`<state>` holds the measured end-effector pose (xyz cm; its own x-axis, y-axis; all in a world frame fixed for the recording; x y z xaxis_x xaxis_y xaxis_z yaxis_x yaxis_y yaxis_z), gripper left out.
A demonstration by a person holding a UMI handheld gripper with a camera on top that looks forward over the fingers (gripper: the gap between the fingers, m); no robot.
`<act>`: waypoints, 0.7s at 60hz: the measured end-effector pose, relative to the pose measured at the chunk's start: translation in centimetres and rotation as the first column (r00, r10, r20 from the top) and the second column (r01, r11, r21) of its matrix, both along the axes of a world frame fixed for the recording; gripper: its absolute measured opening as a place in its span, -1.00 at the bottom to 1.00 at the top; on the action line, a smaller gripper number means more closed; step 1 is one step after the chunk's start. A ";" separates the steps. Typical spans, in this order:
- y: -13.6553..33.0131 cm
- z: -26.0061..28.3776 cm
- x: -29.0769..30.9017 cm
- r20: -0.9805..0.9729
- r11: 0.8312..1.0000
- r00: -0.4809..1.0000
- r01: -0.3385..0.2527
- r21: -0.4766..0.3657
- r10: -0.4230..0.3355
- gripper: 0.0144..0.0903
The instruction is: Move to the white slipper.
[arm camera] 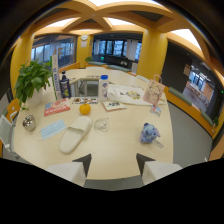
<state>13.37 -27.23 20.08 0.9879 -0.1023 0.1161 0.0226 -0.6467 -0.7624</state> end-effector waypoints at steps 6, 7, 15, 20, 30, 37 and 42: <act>-1.7 -0.2 -3.9 0.001 1.000 1.000 0.014 -0.009 -0.014 0.86; -2.1 -0.2 -4.9 0.002 1.000 1.000 0.017 -0.011 -0.017 0.86; -2.7 -0.4 -7.2 0.011 0.999 0.999 0.030 -0.019 -0.030 0.87; -2.9 -0.5 -9.6 0.004 0.999 1.000 0.028 -0.017 -0.028 0.87; -1.4 -1.1 -13.6 -0.008 1.000 1.000 0.013 -0.013 -0.013 0.87; 0.7 -1.9 -15.7 -0.016 1.000 1.000 0.000 -0.013 -0.001 0.87; 2.7 -2.5 -16.3 -0.014 1.000 1.000 -0.005 -0.014 0.005 0.88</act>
